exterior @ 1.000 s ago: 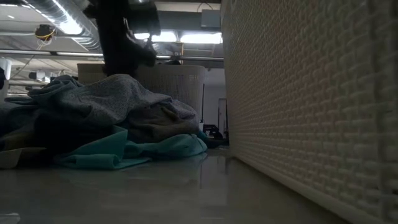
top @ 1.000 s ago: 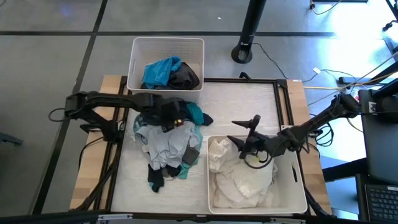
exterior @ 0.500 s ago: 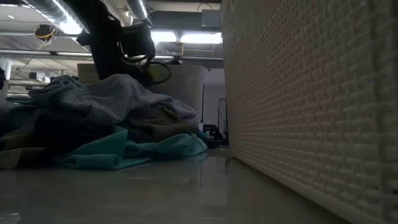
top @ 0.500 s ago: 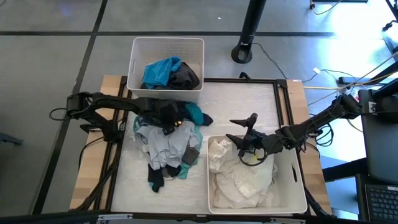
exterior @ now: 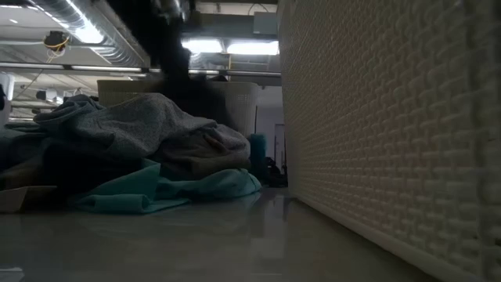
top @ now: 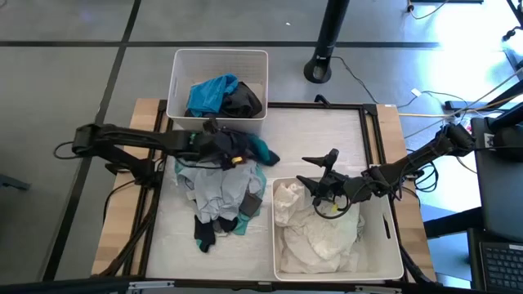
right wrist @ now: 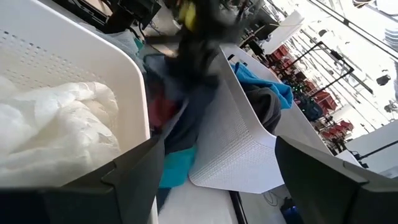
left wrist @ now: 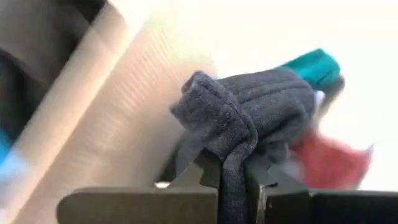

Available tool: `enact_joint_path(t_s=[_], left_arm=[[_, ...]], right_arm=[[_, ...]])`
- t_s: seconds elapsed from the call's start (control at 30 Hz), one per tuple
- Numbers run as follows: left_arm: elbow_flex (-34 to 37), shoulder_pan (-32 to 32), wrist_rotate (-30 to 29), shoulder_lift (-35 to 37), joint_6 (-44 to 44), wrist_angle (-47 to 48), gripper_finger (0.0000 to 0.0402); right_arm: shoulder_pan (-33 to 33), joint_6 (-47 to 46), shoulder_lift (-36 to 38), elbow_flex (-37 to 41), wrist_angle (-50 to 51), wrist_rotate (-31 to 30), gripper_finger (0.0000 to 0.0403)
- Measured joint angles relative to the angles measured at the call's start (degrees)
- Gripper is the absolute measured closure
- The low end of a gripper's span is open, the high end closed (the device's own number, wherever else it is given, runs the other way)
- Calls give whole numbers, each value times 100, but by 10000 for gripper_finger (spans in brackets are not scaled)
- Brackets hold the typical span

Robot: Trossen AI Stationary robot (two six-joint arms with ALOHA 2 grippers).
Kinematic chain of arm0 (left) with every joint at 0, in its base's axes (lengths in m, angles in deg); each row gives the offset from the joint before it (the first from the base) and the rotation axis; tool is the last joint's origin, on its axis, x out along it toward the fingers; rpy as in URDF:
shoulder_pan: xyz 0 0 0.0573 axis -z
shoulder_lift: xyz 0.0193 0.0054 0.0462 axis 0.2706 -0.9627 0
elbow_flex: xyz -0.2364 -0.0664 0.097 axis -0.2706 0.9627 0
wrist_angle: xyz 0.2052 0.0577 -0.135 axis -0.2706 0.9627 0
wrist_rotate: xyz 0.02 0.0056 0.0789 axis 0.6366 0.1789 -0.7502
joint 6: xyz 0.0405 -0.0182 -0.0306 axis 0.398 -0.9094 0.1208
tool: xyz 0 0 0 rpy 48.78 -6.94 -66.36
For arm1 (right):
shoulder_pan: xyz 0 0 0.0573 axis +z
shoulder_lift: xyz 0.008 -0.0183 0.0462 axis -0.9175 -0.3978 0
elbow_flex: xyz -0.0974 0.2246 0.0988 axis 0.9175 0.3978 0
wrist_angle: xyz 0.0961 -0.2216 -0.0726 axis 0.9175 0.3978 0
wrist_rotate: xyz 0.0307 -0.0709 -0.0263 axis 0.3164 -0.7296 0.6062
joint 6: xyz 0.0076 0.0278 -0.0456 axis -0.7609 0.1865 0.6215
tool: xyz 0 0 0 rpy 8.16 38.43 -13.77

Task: Sort clothes
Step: Put the gray shorts into the top white laundry organizer

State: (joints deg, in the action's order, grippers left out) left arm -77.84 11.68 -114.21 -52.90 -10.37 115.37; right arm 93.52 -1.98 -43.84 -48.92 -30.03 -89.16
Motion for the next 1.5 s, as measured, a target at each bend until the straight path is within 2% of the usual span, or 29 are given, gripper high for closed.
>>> enact_joint_path(t_s=[0.17, 0.33, 0.43, 0.67, 0.8, 0.97, 1.13, 1.33, 1.5], left_arm=[[-538, 291, -358, 767, 485, -134, 394], [-853, 313, -589, 1527, 1287, -885, 392], [-890, 242, -863, 1906, 2114, -1611, 390], [-899, -232, -964, 2494, 4116, -3716, 391], [-899, -818, -960, 2537, 4604, -3962, 384], [-899, -1739, -932, 2281, 4289, -3351, 389], [-894, -2558, -442, 1717, 3252, -2406, 381], [-894, -3139, -413, 880, 2182, -1293, 360], [-894, -3332, -420, 441, 1667, -984, 334]], right_arm=[[0, 4, 0, 0, 15, -10, 93], [0, 13, -2, 2, 19, -27, 93], [0, 83, -2, 2, 20, -23, 93], [0, 89, -2, 4, 23, -25, 93], [0, 89, -2, 7, 24, -25, 93], [0, 111, -2, 7, 25, -22, 93], [0, 113, -4, 7, 30, -22, 93], [0, 113, -4, 7, 32, -22, 93], [0, 117, -2, 7, 37, 73, 93]])
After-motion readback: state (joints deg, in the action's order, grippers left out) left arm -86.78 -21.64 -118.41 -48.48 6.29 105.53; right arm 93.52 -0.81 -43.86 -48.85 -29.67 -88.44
